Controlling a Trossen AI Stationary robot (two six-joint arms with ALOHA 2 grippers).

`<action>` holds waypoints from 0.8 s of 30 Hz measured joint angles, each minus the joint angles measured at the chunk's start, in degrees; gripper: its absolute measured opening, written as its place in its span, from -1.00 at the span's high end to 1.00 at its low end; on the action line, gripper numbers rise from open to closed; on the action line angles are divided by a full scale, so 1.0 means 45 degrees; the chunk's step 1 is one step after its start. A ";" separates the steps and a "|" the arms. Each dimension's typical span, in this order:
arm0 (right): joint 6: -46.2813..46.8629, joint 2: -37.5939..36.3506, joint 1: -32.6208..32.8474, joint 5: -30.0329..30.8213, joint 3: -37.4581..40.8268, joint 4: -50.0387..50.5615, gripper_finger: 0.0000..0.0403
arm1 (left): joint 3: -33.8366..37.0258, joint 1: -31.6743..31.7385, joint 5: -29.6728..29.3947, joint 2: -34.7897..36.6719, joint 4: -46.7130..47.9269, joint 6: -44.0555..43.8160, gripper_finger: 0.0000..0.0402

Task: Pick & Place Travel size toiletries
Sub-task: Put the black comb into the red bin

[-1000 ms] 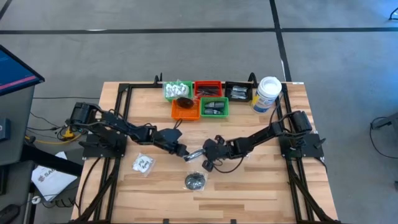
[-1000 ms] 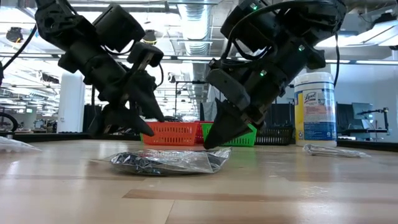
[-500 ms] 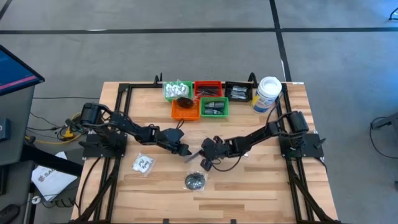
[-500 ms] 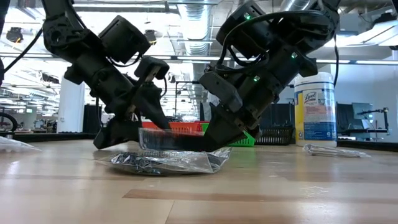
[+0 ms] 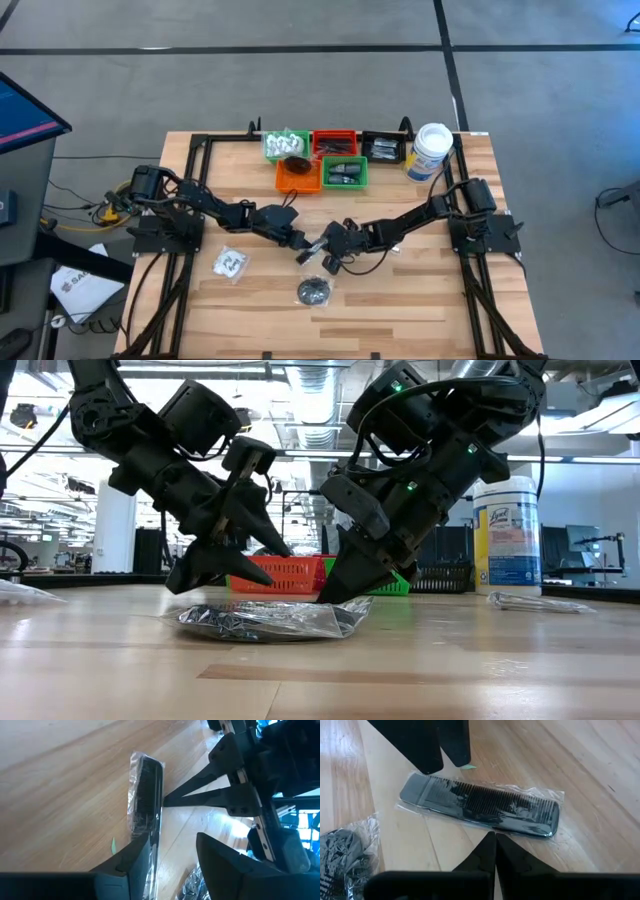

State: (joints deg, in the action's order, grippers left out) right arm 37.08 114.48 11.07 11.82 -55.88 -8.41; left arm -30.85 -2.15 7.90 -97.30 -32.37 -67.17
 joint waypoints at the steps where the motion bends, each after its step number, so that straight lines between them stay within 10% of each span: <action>1: -0.0002 0.0000 0.0000 -0.0004 0.0000 0.0002 1.00 | 0.0000 0.0000 0.0000 0.0000 0.0013 0.0070 0.22; 24: -0.0952 -0.0457 -0.0003 0.0643 -0.0018 -0.0315 1.00 | -0.0005 0.0233 -0.0029 0.0005 0.0139 0.0149 0.22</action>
State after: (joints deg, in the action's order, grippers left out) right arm 32.80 112.42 11.06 14.72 -55.96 -9.83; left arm -30.87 -1.10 7.77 -97.27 -31.75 -66.50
